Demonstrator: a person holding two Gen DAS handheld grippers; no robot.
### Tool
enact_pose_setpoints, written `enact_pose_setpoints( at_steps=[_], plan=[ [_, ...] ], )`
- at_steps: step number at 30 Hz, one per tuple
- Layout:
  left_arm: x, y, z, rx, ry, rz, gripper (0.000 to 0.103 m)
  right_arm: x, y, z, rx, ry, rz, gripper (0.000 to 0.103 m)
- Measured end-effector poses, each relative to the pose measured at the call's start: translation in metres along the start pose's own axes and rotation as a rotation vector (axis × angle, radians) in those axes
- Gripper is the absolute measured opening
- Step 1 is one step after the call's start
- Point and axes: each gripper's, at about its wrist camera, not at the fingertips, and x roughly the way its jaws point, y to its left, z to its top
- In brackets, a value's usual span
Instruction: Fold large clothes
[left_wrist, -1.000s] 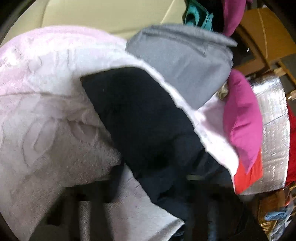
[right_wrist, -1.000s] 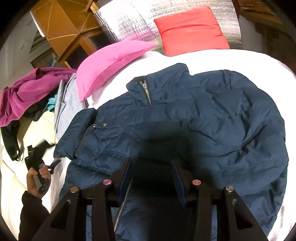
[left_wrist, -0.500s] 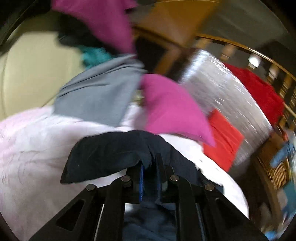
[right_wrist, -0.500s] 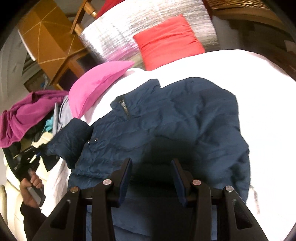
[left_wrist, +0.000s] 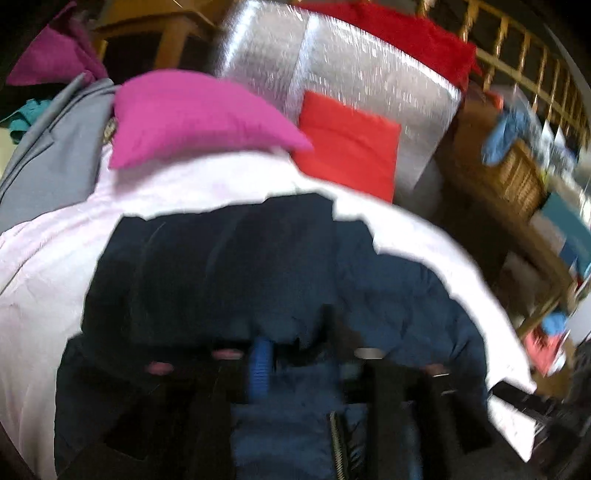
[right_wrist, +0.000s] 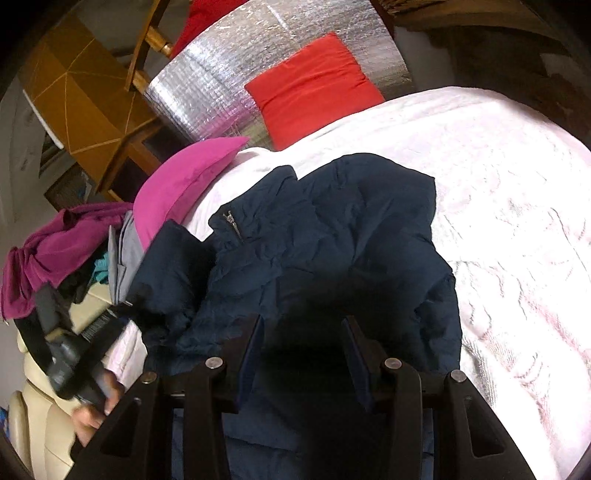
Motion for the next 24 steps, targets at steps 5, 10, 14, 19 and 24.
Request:
enact_pose_setpoints(
  at_steps=[5,10,14,19,24],
  plan=[
    [-0.011,0.012,-0.004,-0.061,0.08,-0.05,0.074,0.002,0.001,-0.002,0.008,0.012,0.006,0.06],
    [-0.052,0.038,-0.004,-0.115,-0.009,-0.039,0.082,0.009,0.018,-0.008,-0.025,0.045,0.025,0.069],
    [-0.071,0.08,-0.005,-0.218,-0.079,0.069,0.083,0.022,0.048,-0.009,-0.119,0.087,0.026,0.076],
    [-0.041,0.121,-0.01,-0.341,0.022,0.235,0.083,0.048,0.087,-0.006,-0.242,0.121,0.0,0.082],
    [-0.022,0.137,-0.014,-0.409,0.113,0.319,0.083,0.081,0.116,-0.006,-0.347,0.142,-0.057,0.082]
  ],
)
